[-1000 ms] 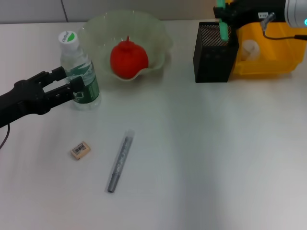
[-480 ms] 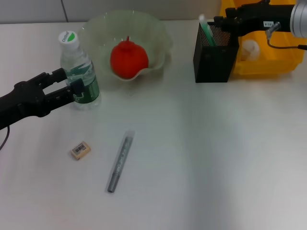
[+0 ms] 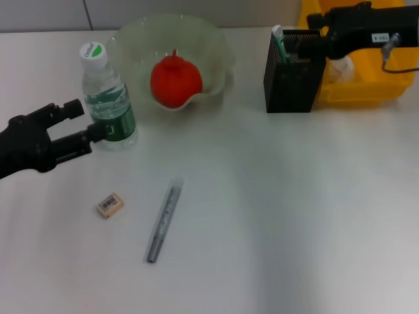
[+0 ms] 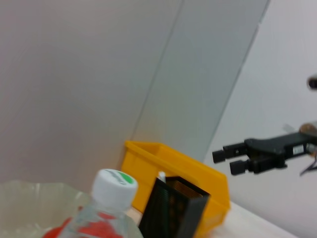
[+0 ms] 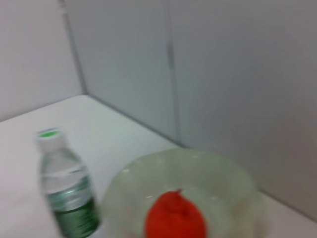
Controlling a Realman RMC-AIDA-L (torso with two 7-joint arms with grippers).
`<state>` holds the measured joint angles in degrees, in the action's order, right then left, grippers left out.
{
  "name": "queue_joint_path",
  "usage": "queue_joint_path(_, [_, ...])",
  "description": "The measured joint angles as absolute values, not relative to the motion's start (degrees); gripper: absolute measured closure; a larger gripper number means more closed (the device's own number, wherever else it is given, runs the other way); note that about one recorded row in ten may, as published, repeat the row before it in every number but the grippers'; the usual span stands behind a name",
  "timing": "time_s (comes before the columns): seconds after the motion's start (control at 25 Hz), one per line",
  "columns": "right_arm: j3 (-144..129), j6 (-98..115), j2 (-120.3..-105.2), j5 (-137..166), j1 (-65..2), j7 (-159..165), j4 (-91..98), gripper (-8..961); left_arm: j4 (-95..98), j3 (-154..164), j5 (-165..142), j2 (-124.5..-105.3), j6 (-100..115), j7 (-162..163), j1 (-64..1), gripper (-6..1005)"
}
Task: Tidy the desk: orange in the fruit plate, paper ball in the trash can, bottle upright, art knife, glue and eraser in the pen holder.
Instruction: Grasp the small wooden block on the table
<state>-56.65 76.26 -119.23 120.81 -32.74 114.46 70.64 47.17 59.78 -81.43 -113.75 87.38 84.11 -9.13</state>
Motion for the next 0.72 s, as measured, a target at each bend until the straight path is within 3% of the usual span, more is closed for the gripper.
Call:
queue_joint_path(0.16, [-56.62,84.10,-119.26,123.37,-33.08,117.58,75.17,251,49.37,56.81,-85.77,-112.94,91.44,83.81,-8.95,192])
queue_joint_path(0.52, [-56.10,95.59,-119.55,124.78,-30.81,112.32,77.47,250,64.71,46.05,-103.09,-113.63,102.24,83.65,-7.18,196])
queue_joint_path(0.72, [-55.71,95.93,-119.20,120.50,-28.10,102.03,69.75,250,69.77,45.81,-108.42,-113.97,104.59,86.24,-8.09,198])
